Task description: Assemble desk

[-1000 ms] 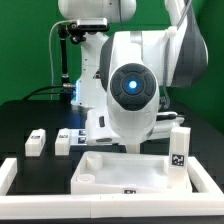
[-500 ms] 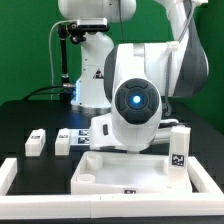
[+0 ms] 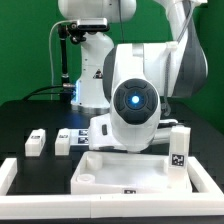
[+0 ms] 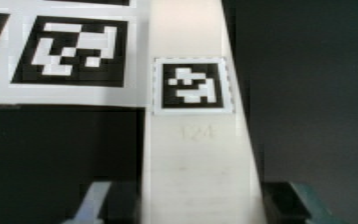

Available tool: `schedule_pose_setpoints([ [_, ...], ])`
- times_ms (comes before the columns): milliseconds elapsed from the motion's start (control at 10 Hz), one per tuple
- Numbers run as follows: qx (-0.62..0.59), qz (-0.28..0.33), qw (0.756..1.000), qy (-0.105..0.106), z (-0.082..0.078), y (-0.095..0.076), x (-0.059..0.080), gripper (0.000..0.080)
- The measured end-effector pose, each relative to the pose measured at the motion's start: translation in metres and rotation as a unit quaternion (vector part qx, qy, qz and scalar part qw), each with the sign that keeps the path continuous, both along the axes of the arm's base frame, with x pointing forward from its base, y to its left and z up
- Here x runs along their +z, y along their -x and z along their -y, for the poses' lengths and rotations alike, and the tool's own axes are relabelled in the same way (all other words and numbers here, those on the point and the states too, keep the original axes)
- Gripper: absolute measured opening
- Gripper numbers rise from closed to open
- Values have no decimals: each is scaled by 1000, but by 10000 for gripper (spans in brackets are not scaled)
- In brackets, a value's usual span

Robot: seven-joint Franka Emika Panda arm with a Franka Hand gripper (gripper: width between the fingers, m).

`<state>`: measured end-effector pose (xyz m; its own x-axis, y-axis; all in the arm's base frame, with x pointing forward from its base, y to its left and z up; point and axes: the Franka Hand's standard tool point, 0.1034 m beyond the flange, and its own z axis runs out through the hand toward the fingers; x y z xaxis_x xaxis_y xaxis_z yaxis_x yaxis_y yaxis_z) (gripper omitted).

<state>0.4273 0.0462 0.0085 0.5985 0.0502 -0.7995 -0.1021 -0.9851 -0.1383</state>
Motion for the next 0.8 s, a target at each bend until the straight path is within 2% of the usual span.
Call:
schedule_pose_setpoints([
  [500, 1, -1, 1000, -4, 2, -1, 2, 288],
  [600, 3, -3, 1000, -15, 8, -9, 19, 289],
  [800, -2, 28, 999, -25, 17, -28, 49, 290],
])
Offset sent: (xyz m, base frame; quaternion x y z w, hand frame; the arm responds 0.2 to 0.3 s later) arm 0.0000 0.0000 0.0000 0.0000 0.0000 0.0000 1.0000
